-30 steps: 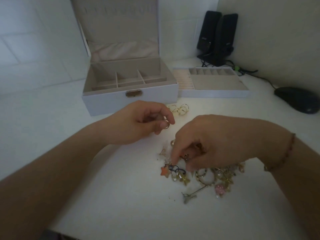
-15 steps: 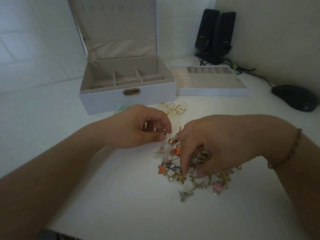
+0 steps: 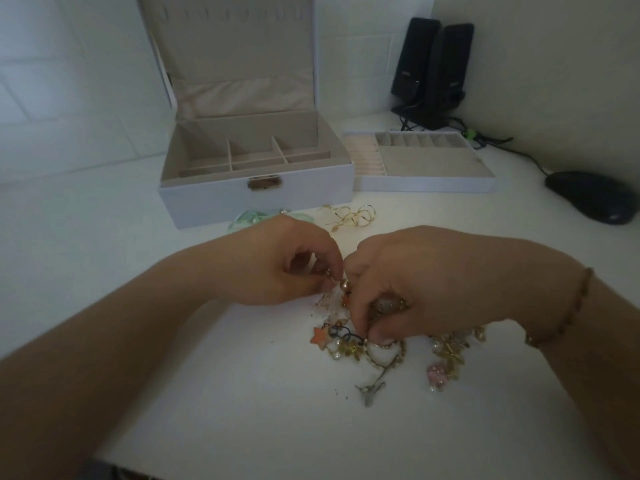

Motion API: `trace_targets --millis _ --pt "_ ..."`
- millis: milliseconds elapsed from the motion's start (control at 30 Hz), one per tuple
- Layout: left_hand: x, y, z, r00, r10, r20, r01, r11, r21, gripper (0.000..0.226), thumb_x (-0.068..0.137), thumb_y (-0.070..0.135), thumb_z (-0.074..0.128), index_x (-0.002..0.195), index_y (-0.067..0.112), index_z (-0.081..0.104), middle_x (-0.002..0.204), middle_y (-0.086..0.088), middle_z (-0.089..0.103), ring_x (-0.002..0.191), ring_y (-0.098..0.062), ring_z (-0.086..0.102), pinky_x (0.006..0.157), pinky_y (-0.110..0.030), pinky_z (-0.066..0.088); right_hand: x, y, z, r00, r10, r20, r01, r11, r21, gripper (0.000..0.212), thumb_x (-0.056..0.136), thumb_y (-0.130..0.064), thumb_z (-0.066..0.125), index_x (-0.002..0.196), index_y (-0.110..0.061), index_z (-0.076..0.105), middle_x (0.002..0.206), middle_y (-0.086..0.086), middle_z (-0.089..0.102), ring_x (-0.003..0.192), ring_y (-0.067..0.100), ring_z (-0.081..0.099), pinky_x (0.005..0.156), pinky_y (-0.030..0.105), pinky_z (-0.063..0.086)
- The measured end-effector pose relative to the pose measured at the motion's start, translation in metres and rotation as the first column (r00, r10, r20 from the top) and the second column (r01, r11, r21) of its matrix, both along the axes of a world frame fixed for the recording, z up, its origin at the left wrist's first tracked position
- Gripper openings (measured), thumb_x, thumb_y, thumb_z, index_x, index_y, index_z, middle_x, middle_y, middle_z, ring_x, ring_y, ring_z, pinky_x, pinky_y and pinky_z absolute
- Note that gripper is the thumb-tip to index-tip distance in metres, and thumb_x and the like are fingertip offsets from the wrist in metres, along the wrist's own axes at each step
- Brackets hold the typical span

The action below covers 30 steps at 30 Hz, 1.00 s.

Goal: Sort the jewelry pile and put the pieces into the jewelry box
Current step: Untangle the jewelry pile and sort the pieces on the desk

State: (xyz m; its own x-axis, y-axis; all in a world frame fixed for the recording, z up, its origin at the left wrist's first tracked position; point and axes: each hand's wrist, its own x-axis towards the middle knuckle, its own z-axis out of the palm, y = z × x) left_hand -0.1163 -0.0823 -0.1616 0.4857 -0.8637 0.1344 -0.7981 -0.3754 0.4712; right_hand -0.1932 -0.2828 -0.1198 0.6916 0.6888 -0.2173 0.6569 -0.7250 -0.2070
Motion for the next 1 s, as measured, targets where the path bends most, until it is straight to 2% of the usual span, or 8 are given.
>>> trace_targets --millis 200,367,500,633,700,767,867,1000 --pt "-0.001 0.001 0.001 1.000 -0.023 -0.012 0.022 1.000 -0.017 0.014 0.084 0.024 0.071 0.094 0.033 0.069 0.080 0.019 0.061 0.067 -0.013 0.056 0.059 -0.014 0.040 0.002 -0.001 -0.002 0.997 0.037 0.066 -0.041 0.997 0.065 0.007 0.079 -0.034 0.066 0.084 -0.035 0.069 0.087 -0.018 0.057 0.088 0.002 0.049 0.074 0.019 0.043" --pt "-0.005 -0.002 0.003 0.994 -0.069 -0.084 0.062 0.995 -0.083 0.009 0.087 0.025 0.070 0.096 0.025 0.073 0.076 0.017 0.062 0.061 -0.013 0.053 0.058 -0.014 0.038 0.009 -0.009 0.002 0.998 -0.054 -0.025 0.057 0.987 0.153 0.003 0.078 -0.032 0.068 0.081 -0.032 0.068 0.077 -0.015 0.057 0.080 0.007 0.056 0.070 0.019 0.045" --pt "-0.008 -0.008 0.001 0.985 0.000 -0.172 -0.039 0.975 -0.221 0.028 0.090 0.044 0.060 0.093 0.021 0.075 0.070 0.005 0.065 0.059 -0.013 0.052 0.057 -0.016 0.037 0.018 -0.014 0.000 0.947 -0.236 0.220 0.176 0.949 0.260 0.004 0.071 -0.045 0.061 0.072 -0.042 0.059 0.069 -0.016 0.052 0.068 0.002 0.052 0.060 0.017 0.035" --pt "-0.013 -0.015 0.001 0.935 0.181 -0.304 -0.278 0.908 -0.314 0.030 0.076 0.052 0.068 0.083 0.025 0.076 0.063 0.008 0.070 0.053 -0.007 0.054 0.053 -0.012 0.039 0.023 -0.015 -0.001 0.838 -0.390 0.382 0.254 0.898 0.359 0.007 0.071 -0.034 0.067 0.069 -0.037 0.061 0.062 -0.014 0.049 0.057 0.003 0.047 0.055 0.022 0.034" --pt "-0.014 -0.019 0.000 0.914 0.195 -0.356 -0.317 0.891 -0.325 0.025 0.070 0.048 0.068 0.078 0.026 0.076 0.064 0.008 0.072 0.053 -0.021 0.054 0.056 -0.024 0.043 0.023 -0.015 -0.001 0.807 -0.405 0.430 0.244 0.892 0.382 0.007 0.073 -0.036 0.065 0.068 -0.037 0.060 0.060 -0.014 0.047 0.055 0.003 0.045 0.054 0.023 0.033" --pt "-0.013 -0.020 -0.001 0.905 0.181 -0.384 -0.326 0.876 -0.356 0.021 0.073 0.044 0.074 0.076 0.023 0.074 0.066 0.006 0.073 0.063 -0.032 0.061 0.062 -0.035 0.048 0.022 -0.016 0.002 0.840 -0.399 0.369 0.222 0.872 0.436 0.009 0.077 -0.043 0.063 0.072 -0.035 0.062 0.061 -0.014 0.049 0.056 0.005 0.048 0.055 0.024 0.037" --pt "-0.011 -0.018 -0.007 0.941 0.172 -0.291 -0.285 0.867 -0.410 0.023 0.080 0.044 0.072 0.080 0.021 0.070 0.071 0.004 0.072 0.067 -0.015 0.064 0.060 -0.022 0.047 0.023 -0.032 0.013 0.918 -0.369 0.146 0.257 0.833 0.490 0.017 0.080 -0.047 0.059 0.085 -0.034 0.068 0.069 -0.015 0.061 0.065 0.009 0.059 0.062 0.024 0.049" --pt "-0.010 -0.012 -0.012 0.973 0.199 -0.121 -0.232 0.863 -0.448 0.020 0.090 0.044 0.057 0.087 0.027 0.067 0.079 -0.003 0.068 0.067 -0.036 0.063 0.059 -0.047 0.050 0.030 -0.069 0.020 0.946 -0.314 -0.076 0.323 0.926 0.194 0.014 0.085 -0.029 0.066 0.096 -0.038 0.066 0.086 -0.019 0.066 0.078 0.006 0.063 0.067 0.018 0.050"
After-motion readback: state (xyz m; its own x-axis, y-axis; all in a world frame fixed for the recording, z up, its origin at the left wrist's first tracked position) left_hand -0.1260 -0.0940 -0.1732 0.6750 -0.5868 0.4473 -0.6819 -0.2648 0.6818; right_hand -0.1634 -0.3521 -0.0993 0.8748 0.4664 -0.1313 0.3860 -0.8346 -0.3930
